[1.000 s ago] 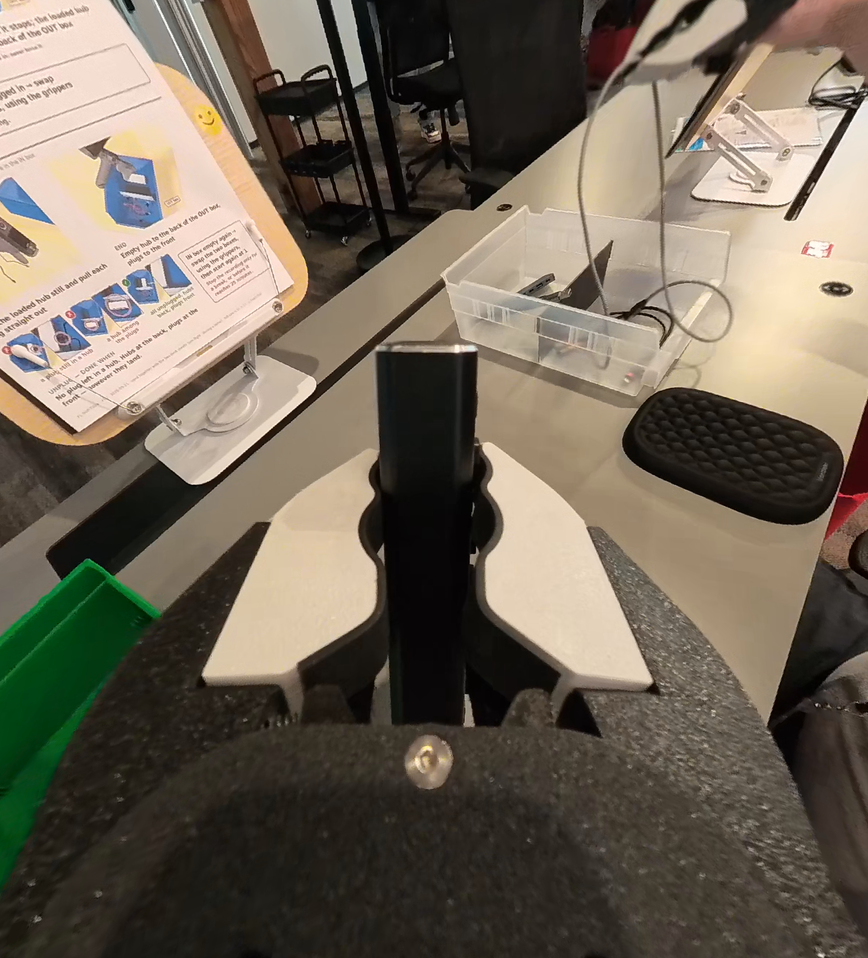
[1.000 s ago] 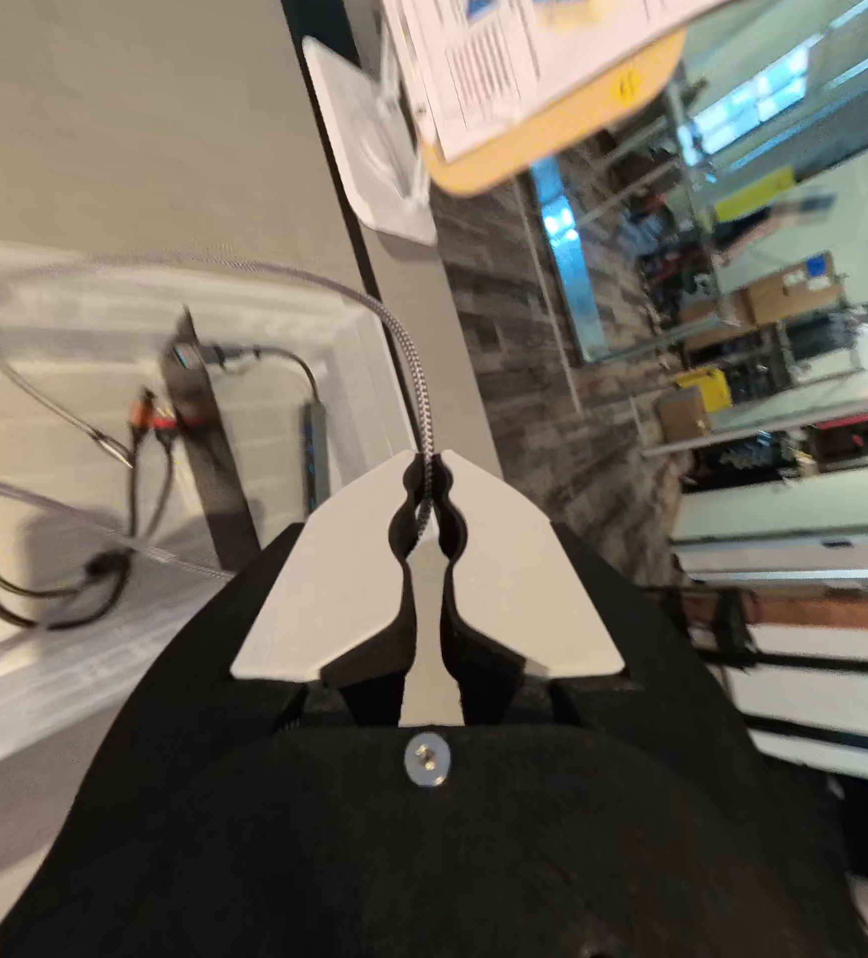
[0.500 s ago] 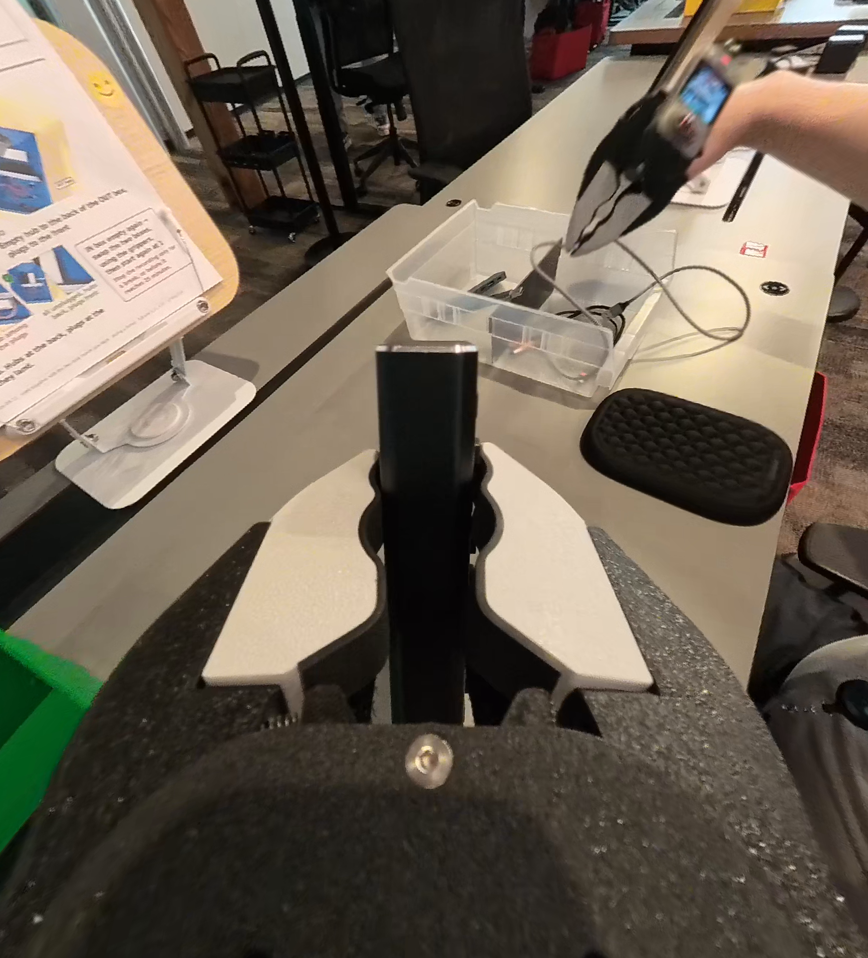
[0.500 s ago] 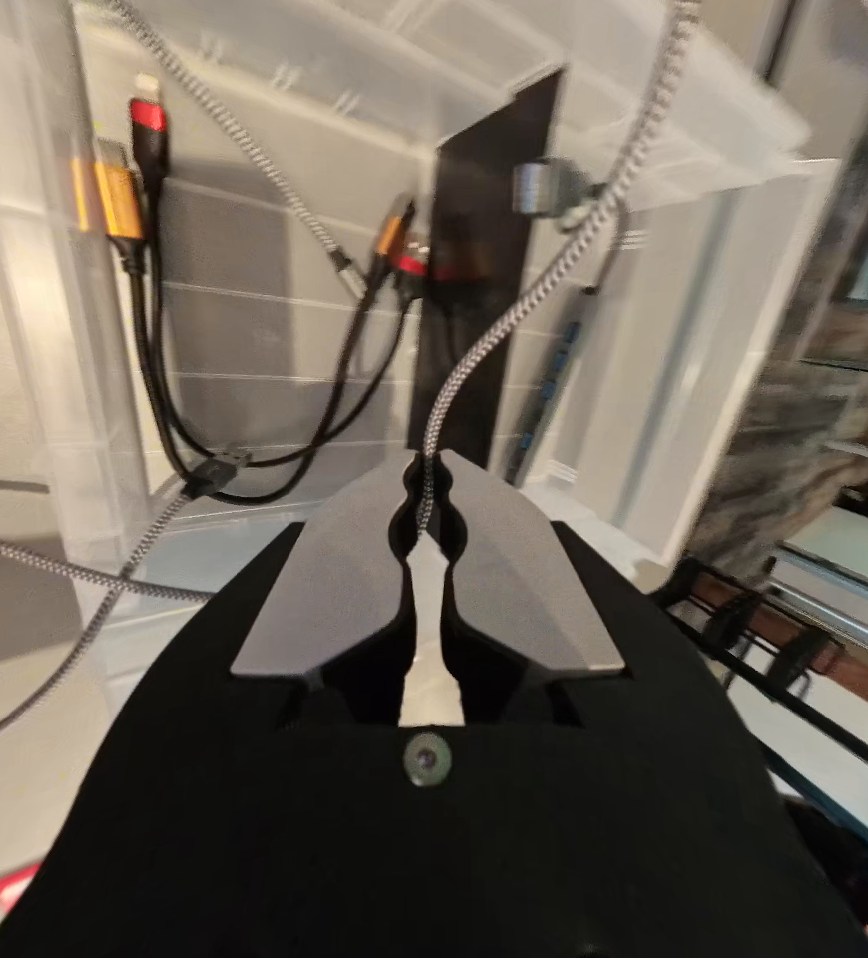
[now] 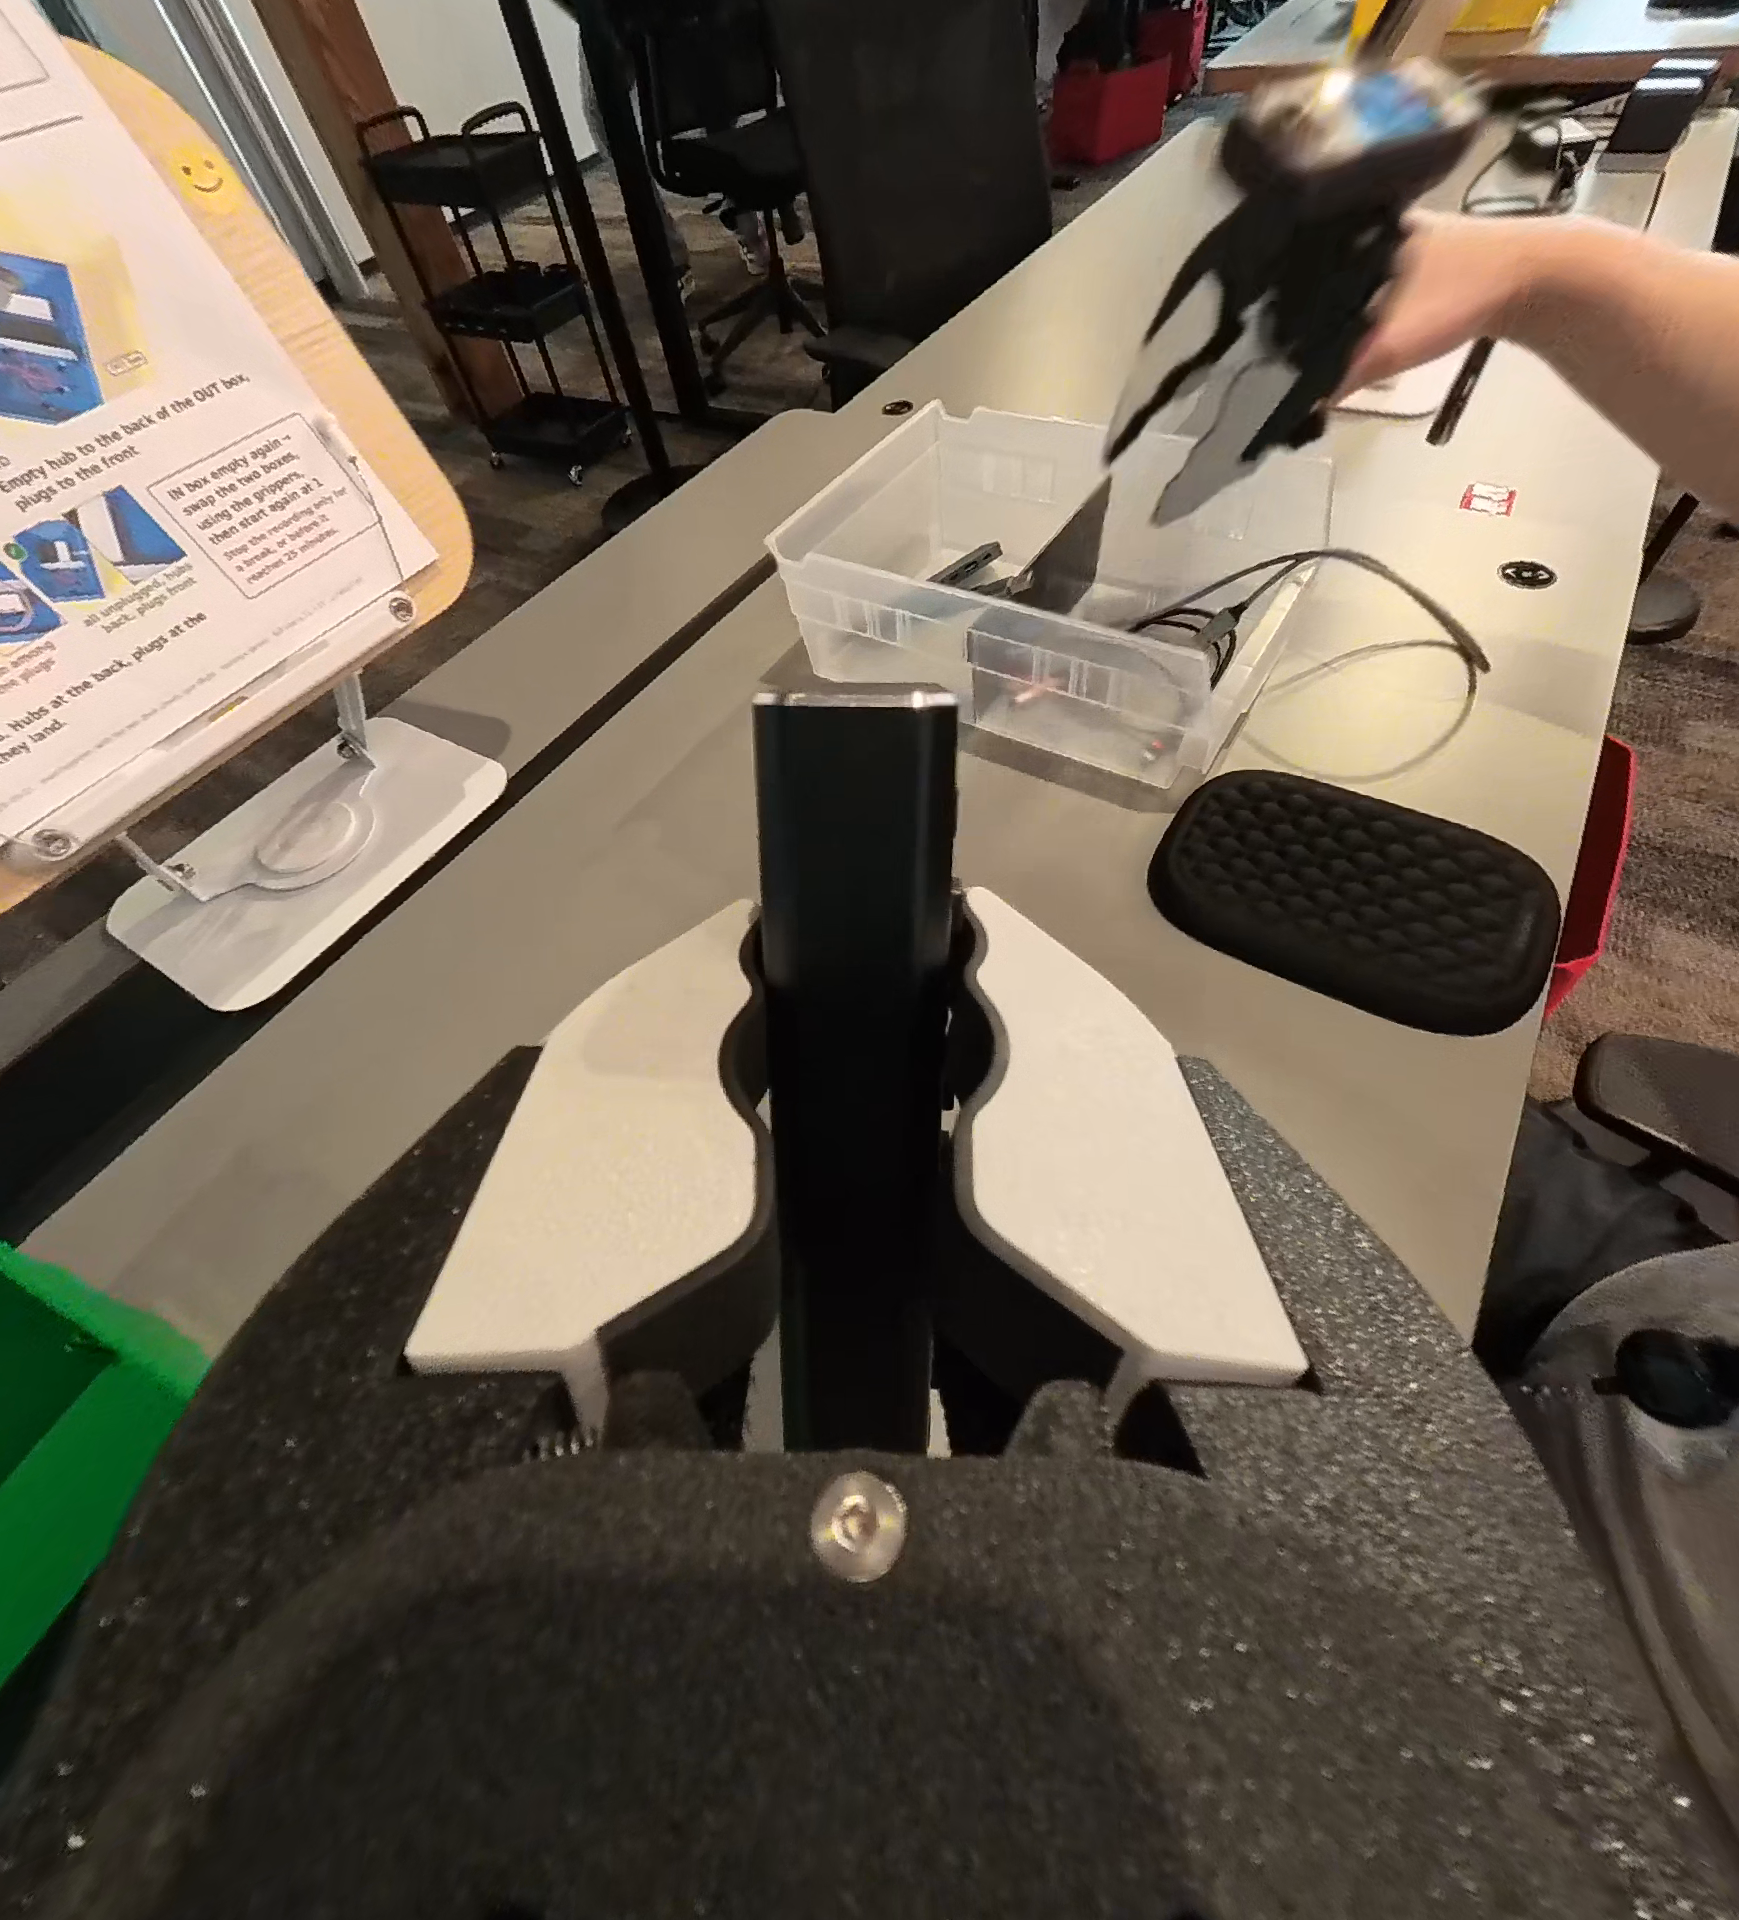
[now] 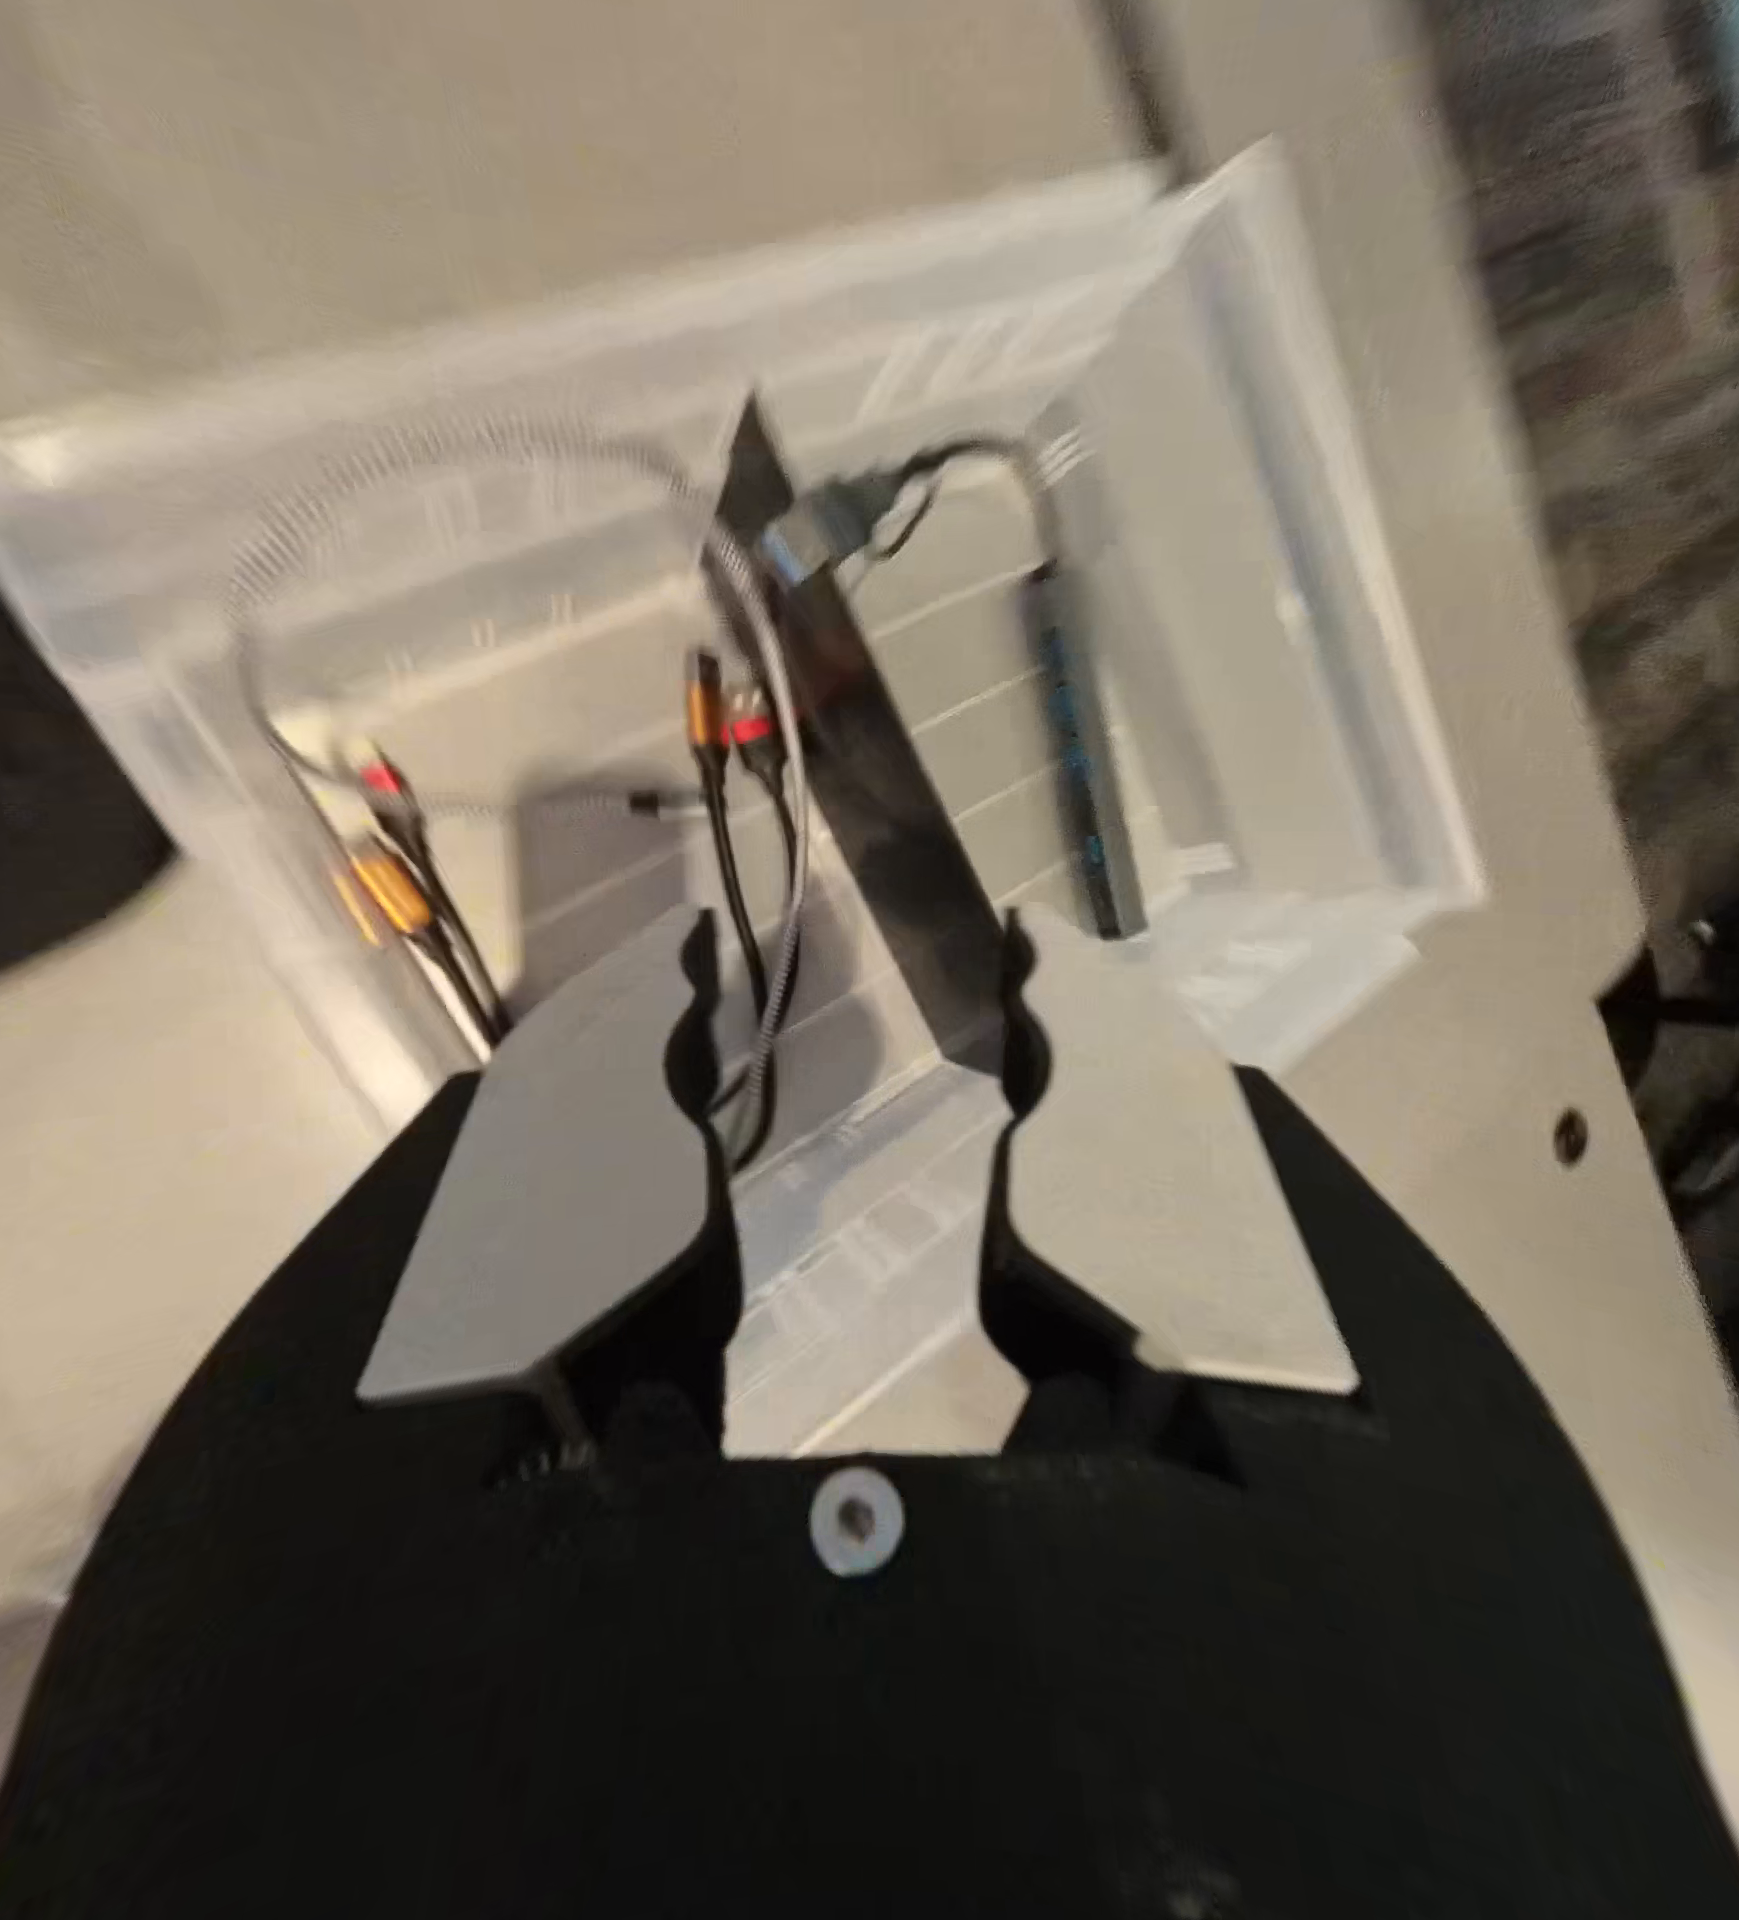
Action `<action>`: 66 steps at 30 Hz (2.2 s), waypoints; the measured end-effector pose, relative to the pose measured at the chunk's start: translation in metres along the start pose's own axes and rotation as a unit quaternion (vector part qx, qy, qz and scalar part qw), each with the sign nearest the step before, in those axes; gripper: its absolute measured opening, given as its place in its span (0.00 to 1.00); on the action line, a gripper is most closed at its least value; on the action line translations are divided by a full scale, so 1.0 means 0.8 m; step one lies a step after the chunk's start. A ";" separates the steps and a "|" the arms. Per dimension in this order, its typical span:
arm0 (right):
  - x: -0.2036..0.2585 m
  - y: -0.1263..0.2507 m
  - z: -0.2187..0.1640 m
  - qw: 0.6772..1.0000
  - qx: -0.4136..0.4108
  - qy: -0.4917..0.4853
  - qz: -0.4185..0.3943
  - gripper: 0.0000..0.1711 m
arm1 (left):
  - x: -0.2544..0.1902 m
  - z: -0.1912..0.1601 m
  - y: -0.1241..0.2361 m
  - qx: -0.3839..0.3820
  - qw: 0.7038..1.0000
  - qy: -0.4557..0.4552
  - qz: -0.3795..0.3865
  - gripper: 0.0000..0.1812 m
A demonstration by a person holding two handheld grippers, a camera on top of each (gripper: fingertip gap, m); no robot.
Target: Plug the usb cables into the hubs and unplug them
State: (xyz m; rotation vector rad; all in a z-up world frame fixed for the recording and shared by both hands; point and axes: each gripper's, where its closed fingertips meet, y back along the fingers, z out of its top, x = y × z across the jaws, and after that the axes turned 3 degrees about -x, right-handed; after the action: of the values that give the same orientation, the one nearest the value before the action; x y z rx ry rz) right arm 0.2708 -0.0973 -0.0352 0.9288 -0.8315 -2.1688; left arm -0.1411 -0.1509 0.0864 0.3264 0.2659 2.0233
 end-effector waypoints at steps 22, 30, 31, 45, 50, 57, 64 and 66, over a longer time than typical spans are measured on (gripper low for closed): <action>0.144 0.069 -0.045 0.945 -0.065 -0.307 -0.086 0.02 | -0.005 -0.008 0.006 -0.014 1.000 0.008 -0.026 0.17; 0.073 -0.025 0.048 0.953 0.018 -0.223 0.204 0.02 | -0.008 -0.017 0.013 -0.018 0.999 0.019 -0.029 0.17; 0.079 -0.039 0.036 0.951 0.046 -0.192 0.237 0.02 | -0.008 -0.018 0.014 -0.018 0.999 0.021 -0.030 0.17; 0.064 -0.009 0.016 0.977 -0.045 -0.154 0.142 0.24 | -0.002 -0.001 -0.014 -0.020 0.994 0.054 -0.097 0.17; 0.043 0.052 0.139 0.962 -0.234 -0.139 -0.030 0.28 | -0.010 0.043 -0.051 -0.067 0.979 0.098 -0.168 0.17; 0.216 0.025 0.352 0.892 -0.416 -0.095 0.148 0.45 | -0.035 0.115 -0.102 -0.116 0.947 0.147 -0.262 0.17; 0.218 0.030 0.401 0.778 -0.510 -0.221 0.292 0.17 | -0.054 0.122 -0.117 -0.124 0.940 0.141 -0.286 0.16; 0.221 0.022 0.390 0.783 -0.502 -0.213 0.299 0.16 | -0.055 0.111 -0.120 -0.113 0.936 0.151 -0.298 0.17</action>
State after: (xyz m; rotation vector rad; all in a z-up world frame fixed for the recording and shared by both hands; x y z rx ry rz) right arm -0.0649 -0.1460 0.0831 -0.3498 -0.0148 -1.8155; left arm -0.0118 -0.1430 0.1332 -0.1998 0.2777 1.4705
